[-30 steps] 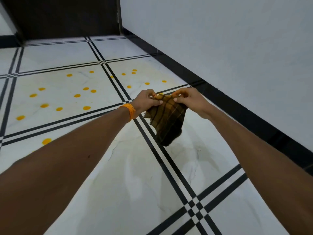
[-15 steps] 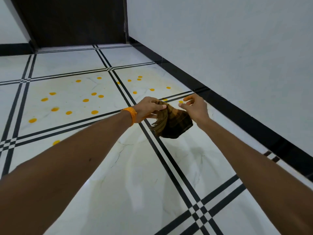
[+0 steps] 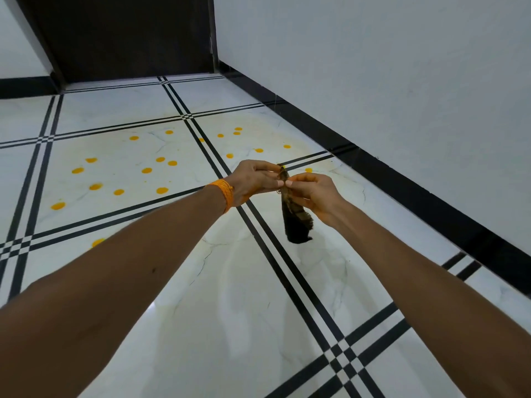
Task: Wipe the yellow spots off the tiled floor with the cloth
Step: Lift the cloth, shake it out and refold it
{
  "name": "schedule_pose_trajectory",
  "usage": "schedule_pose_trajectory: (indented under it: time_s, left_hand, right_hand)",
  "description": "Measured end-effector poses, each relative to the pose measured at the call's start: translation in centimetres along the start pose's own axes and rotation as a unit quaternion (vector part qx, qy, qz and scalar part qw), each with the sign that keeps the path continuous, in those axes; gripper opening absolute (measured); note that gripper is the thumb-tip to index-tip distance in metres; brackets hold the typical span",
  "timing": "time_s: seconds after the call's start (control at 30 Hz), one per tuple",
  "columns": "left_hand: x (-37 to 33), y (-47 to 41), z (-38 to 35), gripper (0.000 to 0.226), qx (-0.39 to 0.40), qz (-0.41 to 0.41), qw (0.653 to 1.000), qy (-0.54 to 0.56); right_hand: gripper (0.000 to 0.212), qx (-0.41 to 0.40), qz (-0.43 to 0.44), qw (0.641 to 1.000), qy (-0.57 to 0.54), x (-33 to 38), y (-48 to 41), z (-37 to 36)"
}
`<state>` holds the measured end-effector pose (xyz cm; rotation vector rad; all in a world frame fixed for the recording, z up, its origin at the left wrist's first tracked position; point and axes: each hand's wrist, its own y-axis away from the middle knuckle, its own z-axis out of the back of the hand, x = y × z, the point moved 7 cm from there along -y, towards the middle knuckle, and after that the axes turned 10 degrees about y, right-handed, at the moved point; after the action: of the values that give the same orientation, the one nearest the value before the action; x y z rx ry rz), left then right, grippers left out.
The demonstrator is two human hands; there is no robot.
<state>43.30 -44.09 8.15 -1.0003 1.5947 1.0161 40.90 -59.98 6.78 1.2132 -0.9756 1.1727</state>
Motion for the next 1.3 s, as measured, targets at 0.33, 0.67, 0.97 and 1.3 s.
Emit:
schedule_pose_trajectory:
  time_s: [0.33,0.67,0.97,1.3]
  left_hand:
    - [-1.6,-0.4,-0.2,0.041,-0.021,0.004,0.955,-0.297]
    - [-2.1,0.8,-0.2,0.022,-0.065,0.024,0.858,-0.509]
    - [-3.7,1.0,0.9,0.037,-0.143,0.057,0.971,-0.180]
    - [-3.7,-0.9,1.6,0.059,-0.166,-0.008,0.966,-0.196]
  right_hand:
    - [0.009,-0.024,-0.052,0.996,-0.065,0.2,-0.2,1.7]
    - [0.050,0.014,-0.022,0.976,0.218,1.0,0.2,1.7]
    - [0.034,0.097,-0.028,0.915,0.390,0.4,0.6,1.2]
    - [0.028,0.210,-0.050,0.971,-0.101,2.5,2.6,-0.8]
